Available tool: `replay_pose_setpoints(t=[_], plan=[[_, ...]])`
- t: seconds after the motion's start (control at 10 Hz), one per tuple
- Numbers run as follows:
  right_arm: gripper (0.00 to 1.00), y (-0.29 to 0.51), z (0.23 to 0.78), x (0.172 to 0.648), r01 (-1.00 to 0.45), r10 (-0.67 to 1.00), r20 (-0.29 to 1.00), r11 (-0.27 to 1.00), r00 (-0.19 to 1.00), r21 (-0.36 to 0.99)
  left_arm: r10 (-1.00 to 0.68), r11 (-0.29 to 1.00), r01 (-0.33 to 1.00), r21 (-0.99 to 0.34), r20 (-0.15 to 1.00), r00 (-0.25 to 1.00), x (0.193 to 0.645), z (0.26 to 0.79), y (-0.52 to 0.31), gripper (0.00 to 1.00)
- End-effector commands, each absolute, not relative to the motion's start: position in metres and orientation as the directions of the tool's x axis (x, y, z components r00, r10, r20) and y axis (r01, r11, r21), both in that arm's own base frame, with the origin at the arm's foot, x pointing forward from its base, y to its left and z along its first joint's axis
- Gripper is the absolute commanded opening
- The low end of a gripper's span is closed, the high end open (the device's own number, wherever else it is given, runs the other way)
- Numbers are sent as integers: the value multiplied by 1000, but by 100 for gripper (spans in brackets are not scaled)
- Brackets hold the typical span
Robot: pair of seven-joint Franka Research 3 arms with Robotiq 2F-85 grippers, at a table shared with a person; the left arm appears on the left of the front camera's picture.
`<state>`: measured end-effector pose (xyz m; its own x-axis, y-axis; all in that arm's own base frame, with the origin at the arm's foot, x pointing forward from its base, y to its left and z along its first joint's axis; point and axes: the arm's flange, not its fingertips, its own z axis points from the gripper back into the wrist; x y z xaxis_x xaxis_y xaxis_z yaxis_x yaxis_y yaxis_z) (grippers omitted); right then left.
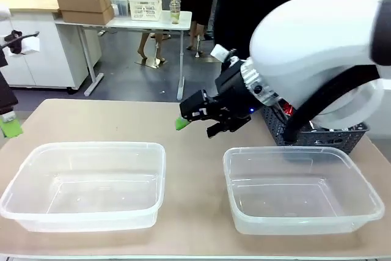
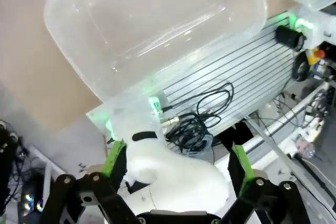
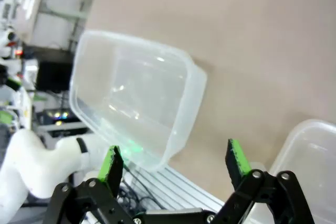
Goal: Sort the waste into each basket.
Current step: Pick up the Organizing box on the left side of the table and lift it.
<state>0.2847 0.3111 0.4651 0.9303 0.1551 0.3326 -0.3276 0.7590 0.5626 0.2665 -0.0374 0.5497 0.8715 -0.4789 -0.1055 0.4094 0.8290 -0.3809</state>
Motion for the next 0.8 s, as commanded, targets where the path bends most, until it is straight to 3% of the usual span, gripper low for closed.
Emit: replay_pose_setpoints(t=[0.0, 0.2, 0.3, 0.5, 0.7], plan=[[100, 270, 483, 284, -285, 87, 339, 754, 937, 592, -460, 796, 394, -460, -38, 887, 279, 548, -23, 100], [100, 298, 471, 289, -314, 130, 338, 757, 932, 574, -475, 820, 405, -405, -87, 876, 270, 549, -32, 100], [100, 333, 462, 289, -264, 134, 279, 825, 951, 501, -313, 919, 280, -278, -79, 947, 284, 536, -39, 100], [100, 403, 438, 301, -64, 8, 158, 934, 987, 353, -102, 989, 103, -105, 20, 995, 278, 497, -36, 100], [100, 434, 422, 310, -42, 11, 134, 973, 991, 229, 36, 999, -36, -2, 52, 998, 260, 445, -17, 100]])
